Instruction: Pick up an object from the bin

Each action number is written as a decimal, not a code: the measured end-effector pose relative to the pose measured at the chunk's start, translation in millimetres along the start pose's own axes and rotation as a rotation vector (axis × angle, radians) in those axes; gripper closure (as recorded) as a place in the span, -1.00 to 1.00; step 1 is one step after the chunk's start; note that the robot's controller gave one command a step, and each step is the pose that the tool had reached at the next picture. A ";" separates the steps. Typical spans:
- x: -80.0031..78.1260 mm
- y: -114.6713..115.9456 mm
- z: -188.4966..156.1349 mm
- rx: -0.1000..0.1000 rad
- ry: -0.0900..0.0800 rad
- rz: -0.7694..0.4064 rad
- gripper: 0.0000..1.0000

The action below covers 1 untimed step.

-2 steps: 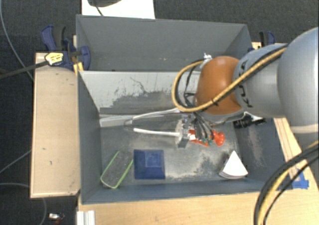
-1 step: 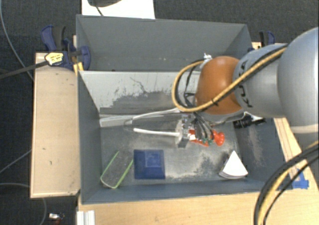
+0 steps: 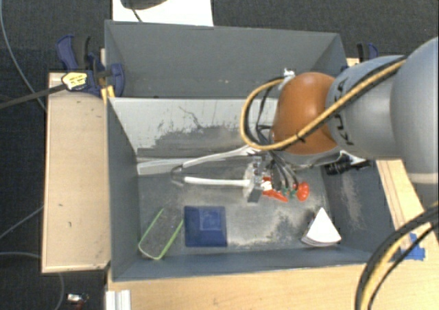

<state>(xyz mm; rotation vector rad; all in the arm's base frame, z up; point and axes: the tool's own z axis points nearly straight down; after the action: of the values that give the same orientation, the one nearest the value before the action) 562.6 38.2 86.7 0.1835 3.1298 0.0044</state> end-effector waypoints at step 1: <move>-0.3 0.1 -35.1 0.000 0.001 -0.001 1.00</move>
Offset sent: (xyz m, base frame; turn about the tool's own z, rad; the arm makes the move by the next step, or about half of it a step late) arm -0.0001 -0.0001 0.0368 -0.0009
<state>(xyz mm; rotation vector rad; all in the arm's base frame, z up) 562.7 38.2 121.9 0.1818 3.1307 0.0046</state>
